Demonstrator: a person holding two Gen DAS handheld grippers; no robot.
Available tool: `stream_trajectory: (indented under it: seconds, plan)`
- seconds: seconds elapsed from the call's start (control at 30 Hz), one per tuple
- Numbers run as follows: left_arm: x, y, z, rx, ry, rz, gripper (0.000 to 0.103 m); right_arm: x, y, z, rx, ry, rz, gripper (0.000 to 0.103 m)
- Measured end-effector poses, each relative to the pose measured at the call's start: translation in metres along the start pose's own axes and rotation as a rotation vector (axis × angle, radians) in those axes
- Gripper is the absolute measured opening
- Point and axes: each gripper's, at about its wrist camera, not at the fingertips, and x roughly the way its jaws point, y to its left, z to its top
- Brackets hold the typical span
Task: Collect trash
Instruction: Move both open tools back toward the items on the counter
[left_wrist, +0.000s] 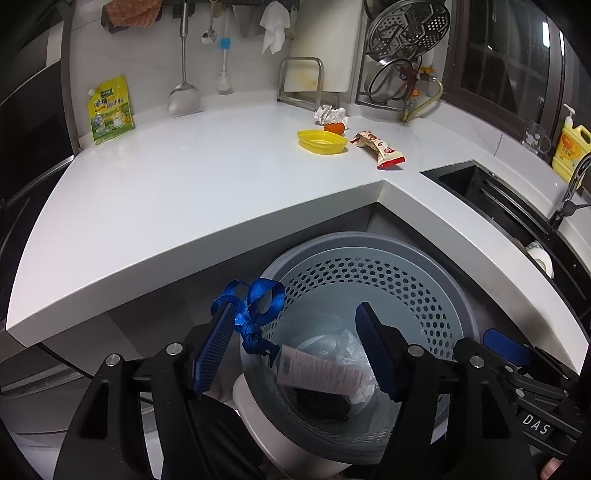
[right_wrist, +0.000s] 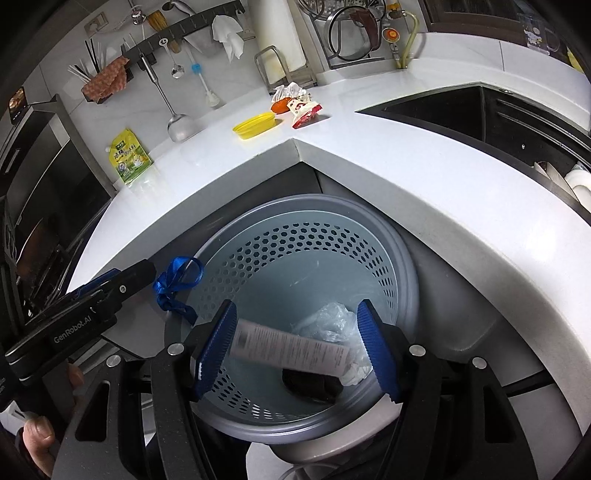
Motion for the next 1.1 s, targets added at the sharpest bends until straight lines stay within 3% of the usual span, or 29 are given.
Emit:
stream_trajectory:
  seconds: [0.67,0.8,1.1]
  plan:
    - [-0.016,0.014,0.009,-0.029,-0.055,-0.012,0.082,-0.015,0.01,0.01,-0.006,-0.046,0.017,0.067]
    - [-0.018,0.018,0.013,-0.033,-0.061,-0.008,0.088,-0.013,0.014,0.014,-0.013,-0.047,0.015,0.067]
    - [-0.021,0.024,0.03,-0.021,-0.107,0.0,0.096,-0.015,0.023,0.036,-0.067,-0.094,-0.013,0.075]
